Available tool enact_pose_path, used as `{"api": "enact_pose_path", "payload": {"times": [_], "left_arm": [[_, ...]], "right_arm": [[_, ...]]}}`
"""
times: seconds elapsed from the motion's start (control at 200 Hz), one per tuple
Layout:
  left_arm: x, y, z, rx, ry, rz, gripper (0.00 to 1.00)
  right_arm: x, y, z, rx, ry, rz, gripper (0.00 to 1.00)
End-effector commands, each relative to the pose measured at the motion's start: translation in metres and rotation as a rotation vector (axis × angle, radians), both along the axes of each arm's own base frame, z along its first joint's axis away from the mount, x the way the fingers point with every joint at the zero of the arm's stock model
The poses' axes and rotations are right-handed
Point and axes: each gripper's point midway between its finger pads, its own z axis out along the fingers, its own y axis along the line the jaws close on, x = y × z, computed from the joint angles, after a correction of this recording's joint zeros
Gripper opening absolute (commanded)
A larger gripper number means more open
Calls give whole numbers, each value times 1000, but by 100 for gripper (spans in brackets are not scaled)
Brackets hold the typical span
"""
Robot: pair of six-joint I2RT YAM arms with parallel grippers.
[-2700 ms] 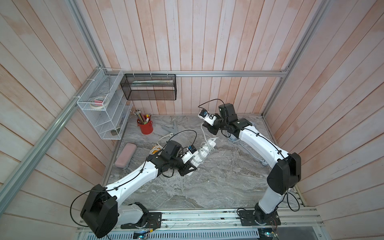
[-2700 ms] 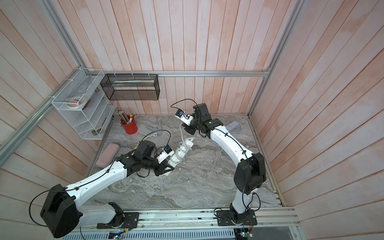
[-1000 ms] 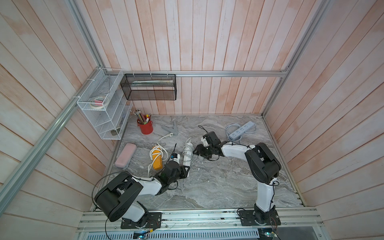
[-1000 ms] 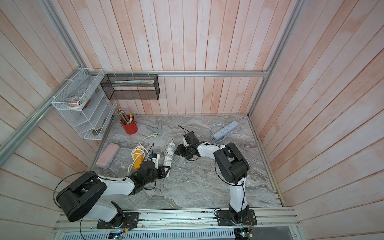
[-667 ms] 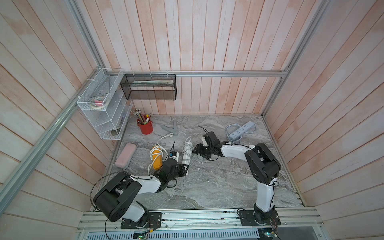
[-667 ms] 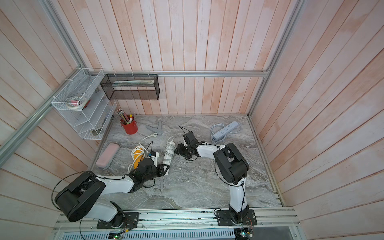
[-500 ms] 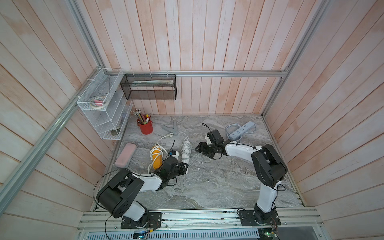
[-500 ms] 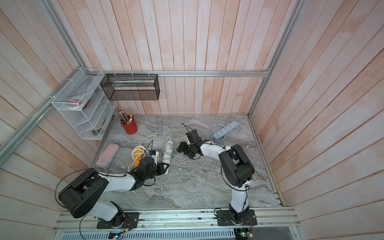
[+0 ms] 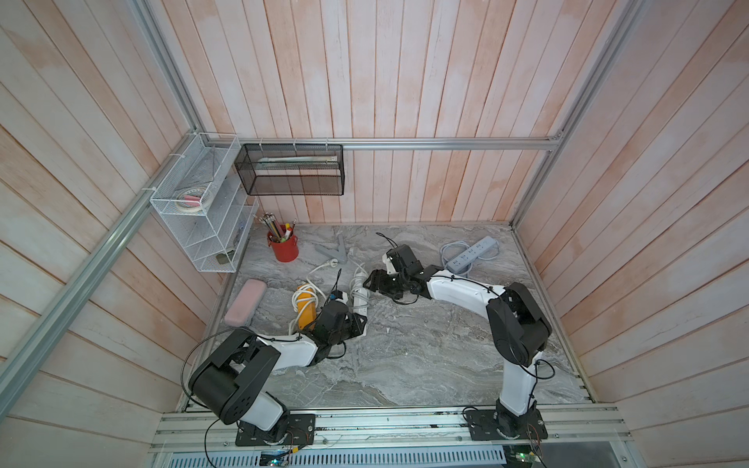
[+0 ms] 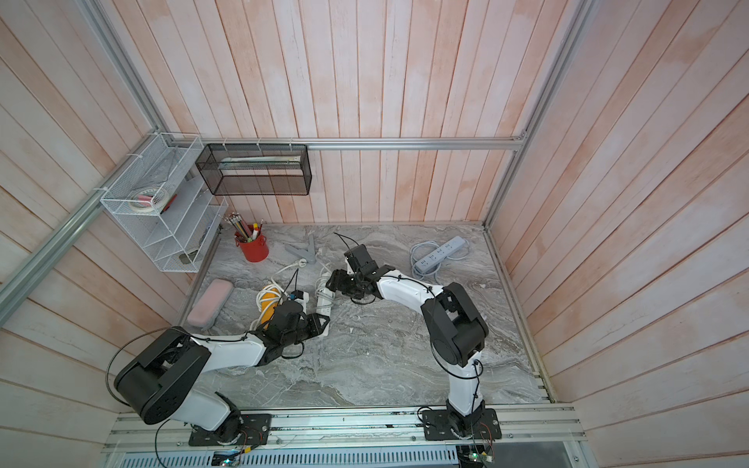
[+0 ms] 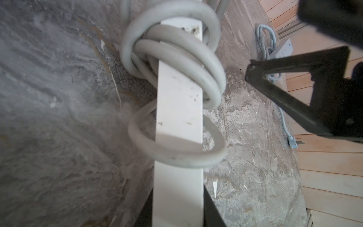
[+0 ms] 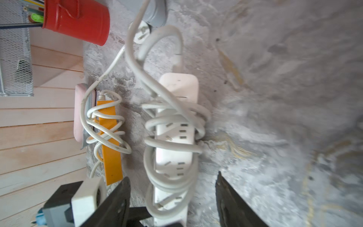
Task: Wrap the cord around the power strip
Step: Place the power strip at the center of the board.
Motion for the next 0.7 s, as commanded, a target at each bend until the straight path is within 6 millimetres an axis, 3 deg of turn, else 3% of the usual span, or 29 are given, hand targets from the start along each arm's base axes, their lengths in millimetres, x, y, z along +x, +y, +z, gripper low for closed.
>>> {"api": "enact_pose_path", "payload": {"times": [0.0,0.16,0.365,0.55,0.695], "left_arm": [[-15,24,-31,99,125,50,18],[-14,25,-19,107,94,41,40],[-16,29,18,114,37,24,68],[-22,40,63,138,-27,28,72],[-14,50,102,213,-121,27,71]], "right_arm": [[-4,9,-22,-22,45,-6,68],[-1,17,-36,-28,62,-5,63],[1,18,-53,-35,89,-33,56],[0,18,-55,-67,84,-19,56],[5,12,-36,-88,31,-16,65]]}}
